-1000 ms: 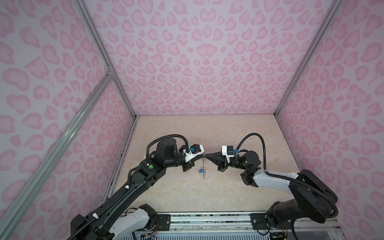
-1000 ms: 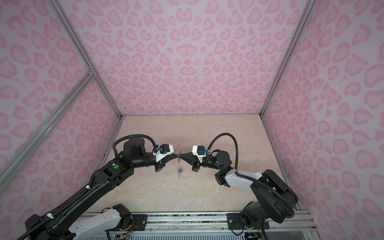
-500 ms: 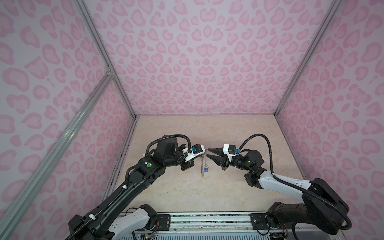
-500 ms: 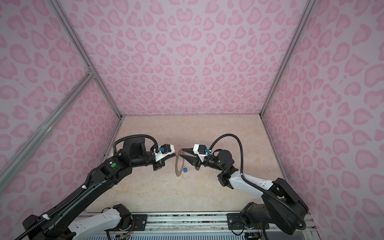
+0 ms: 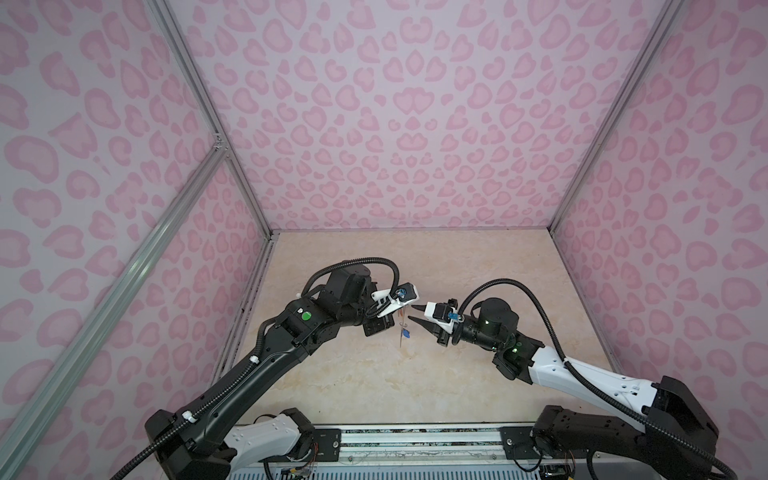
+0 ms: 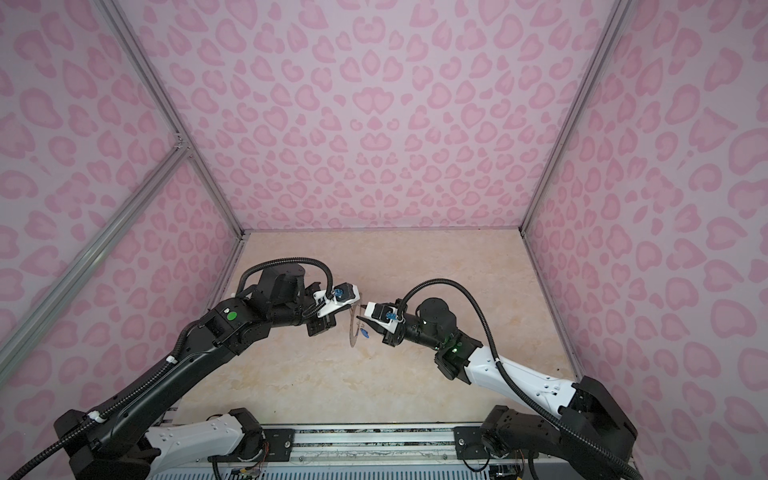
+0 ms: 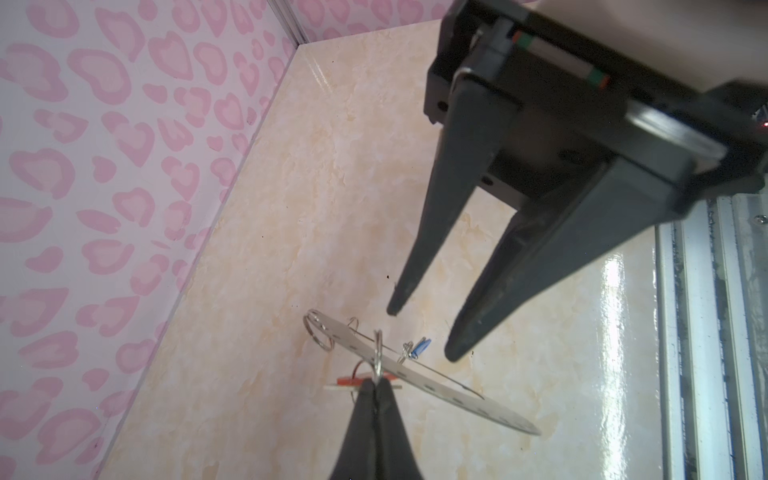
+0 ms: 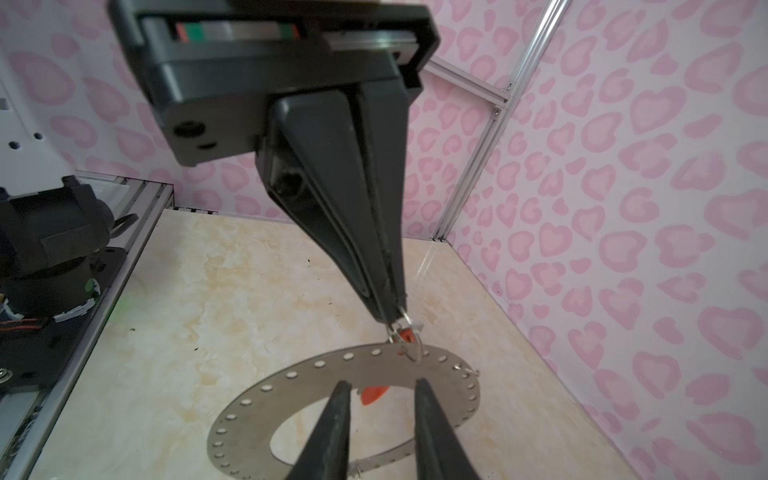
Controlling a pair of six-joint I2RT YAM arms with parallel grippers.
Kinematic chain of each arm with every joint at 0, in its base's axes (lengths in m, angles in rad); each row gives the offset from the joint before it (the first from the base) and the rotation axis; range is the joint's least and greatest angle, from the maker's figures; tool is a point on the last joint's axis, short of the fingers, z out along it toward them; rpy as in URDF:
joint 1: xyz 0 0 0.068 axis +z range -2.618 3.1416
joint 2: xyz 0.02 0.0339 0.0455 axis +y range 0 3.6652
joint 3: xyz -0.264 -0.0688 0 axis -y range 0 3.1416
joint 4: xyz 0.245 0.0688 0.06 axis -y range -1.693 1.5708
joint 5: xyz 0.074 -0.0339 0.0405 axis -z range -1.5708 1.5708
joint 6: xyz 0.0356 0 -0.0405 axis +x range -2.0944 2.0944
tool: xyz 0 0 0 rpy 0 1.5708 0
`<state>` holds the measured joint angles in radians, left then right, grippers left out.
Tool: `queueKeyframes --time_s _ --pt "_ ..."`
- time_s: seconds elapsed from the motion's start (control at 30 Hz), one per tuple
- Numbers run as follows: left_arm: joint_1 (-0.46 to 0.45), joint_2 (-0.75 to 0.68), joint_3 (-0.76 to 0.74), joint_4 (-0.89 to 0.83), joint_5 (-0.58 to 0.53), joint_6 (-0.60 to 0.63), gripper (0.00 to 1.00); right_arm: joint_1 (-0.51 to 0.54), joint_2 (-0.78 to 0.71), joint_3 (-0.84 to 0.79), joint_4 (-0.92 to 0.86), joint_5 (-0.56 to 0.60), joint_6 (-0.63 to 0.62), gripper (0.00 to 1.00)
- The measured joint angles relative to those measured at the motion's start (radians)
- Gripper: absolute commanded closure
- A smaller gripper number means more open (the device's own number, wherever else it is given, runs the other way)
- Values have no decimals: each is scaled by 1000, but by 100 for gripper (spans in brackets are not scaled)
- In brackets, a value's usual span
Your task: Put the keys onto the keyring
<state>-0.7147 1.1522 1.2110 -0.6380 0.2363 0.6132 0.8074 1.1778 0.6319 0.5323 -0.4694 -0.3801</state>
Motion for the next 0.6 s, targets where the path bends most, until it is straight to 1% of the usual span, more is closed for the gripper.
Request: queueKeyframes --time_s 0.13,0.3,0.6 --pt "-11 4 4 -22 0 -4 97 13 6 -3 6 32 -17 75" --pt "-20 4 3 -26 0 -4 97 17 7 -19 48 43 -16 76" --pt "-25 7 -3 -26 3 0 97 14 15 -47 122 31 10 76"
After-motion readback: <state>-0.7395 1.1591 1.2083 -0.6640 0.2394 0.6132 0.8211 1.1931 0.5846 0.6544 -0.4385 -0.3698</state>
